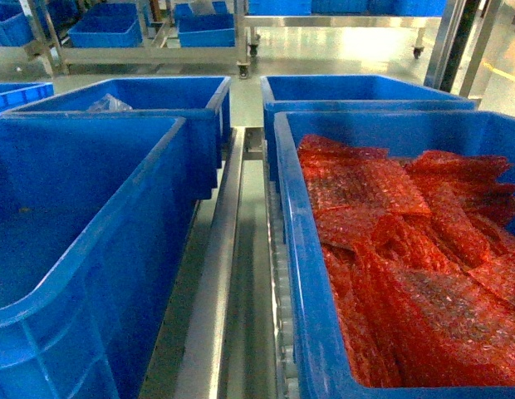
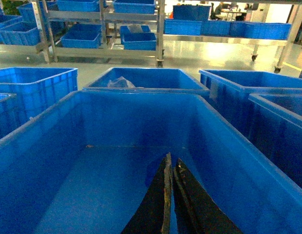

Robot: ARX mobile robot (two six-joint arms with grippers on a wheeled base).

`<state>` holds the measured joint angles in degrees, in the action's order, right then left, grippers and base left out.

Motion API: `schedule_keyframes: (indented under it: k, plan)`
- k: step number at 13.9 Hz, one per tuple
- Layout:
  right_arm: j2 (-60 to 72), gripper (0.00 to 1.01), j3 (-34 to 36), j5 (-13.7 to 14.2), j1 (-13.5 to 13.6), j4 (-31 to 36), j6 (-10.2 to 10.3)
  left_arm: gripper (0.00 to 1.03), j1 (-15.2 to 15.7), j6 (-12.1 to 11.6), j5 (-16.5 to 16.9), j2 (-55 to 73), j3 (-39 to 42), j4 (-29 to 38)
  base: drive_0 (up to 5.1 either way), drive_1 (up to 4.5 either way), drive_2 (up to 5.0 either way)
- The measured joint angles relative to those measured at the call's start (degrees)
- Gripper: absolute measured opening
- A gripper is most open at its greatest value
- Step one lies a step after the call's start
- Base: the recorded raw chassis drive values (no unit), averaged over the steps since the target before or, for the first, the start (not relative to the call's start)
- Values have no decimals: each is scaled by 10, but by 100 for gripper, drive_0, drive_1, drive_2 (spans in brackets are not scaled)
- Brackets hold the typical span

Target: Pick blue part to blue bin on bottom shelf

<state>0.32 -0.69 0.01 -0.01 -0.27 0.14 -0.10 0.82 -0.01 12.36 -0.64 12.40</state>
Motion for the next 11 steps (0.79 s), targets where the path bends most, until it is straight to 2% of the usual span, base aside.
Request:
schedule_keyframes:
  k: [2,3,7,8,11]
  plan:
    - [0,98,0,0,0,0,0,2,0,0,0,-29,0,-32,0,0,0]
    - [0,98,0,0,0,0,0,2,0,0,2,-89,0,-122,0,0,0]
    - [0,98,0,0,0,0,0,2,0,-1,0,-117,0,-125,0,0,0]
    - [0,98,0,0,0,0,0,9,0,-1,0,-117,0,-127,0,0,0]
    - [0,98,0,0,0,0,0,48,0,-1,0,-117,0,-127,0,0,0]
